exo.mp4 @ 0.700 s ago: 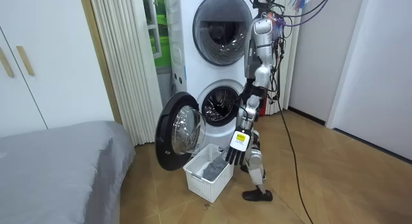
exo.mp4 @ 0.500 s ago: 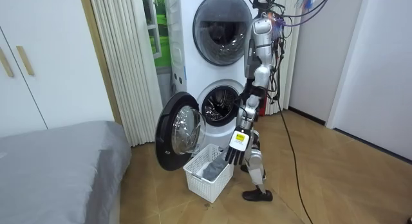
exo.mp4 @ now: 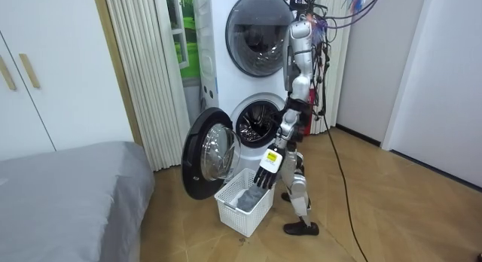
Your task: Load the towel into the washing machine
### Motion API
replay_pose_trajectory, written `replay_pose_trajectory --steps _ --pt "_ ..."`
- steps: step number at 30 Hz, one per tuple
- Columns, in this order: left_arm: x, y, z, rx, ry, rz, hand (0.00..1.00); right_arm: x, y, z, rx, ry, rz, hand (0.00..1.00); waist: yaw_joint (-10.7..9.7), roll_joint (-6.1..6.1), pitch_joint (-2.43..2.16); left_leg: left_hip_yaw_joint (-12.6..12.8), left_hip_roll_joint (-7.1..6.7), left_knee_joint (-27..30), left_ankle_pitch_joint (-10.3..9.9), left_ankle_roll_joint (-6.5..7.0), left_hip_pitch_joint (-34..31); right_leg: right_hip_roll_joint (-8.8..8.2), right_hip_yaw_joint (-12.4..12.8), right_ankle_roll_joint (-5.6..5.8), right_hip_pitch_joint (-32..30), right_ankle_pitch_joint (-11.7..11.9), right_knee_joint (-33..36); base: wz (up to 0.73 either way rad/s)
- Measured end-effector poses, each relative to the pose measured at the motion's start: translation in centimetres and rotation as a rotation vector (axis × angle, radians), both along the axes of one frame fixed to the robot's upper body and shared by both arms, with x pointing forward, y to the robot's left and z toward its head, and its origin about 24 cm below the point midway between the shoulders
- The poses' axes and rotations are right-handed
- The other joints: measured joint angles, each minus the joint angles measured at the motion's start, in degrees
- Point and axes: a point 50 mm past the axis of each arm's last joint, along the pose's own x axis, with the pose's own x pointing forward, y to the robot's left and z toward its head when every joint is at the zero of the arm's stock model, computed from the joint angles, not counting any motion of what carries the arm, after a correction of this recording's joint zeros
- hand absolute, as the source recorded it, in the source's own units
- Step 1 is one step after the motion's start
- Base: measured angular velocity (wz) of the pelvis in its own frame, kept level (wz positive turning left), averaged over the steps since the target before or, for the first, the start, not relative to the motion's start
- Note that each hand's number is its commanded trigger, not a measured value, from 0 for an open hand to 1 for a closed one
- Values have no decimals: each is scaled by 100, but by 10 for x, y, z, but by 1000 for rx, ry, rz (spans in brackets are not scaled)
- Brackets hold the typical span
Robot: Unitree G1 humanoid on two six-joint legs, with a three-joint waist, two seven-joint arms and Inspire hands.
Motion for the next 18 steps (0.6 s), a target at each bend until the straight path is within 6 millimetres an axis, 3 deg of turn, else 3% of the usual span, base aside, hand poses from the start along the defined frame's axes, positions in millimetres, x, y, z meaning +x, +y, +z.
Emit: replay_pose_trajectory --steps 7,13,18 --pt "54 -16 9 36 -109 -254 0 31 3 4 -36 -35 174 0 -6 41 18 -54 5 62 79 -8 -544 -12 52 -34 -625 33 174 0" --pt "103 -40 19 38 -187 -429 0 74 10 14 -53 -132 251 0 -162 -18 194 -70 -1 272 115 12 -1238 -71 137 -36 -1479 31 658 -5" --pt "131 -47 30 66 -225 -534 0 104 20 23 -63 -208 290 0 -204 -133 279 -144 -1 590 115 13 -1952 -120 245 -41 -2407 29 1279 -13"
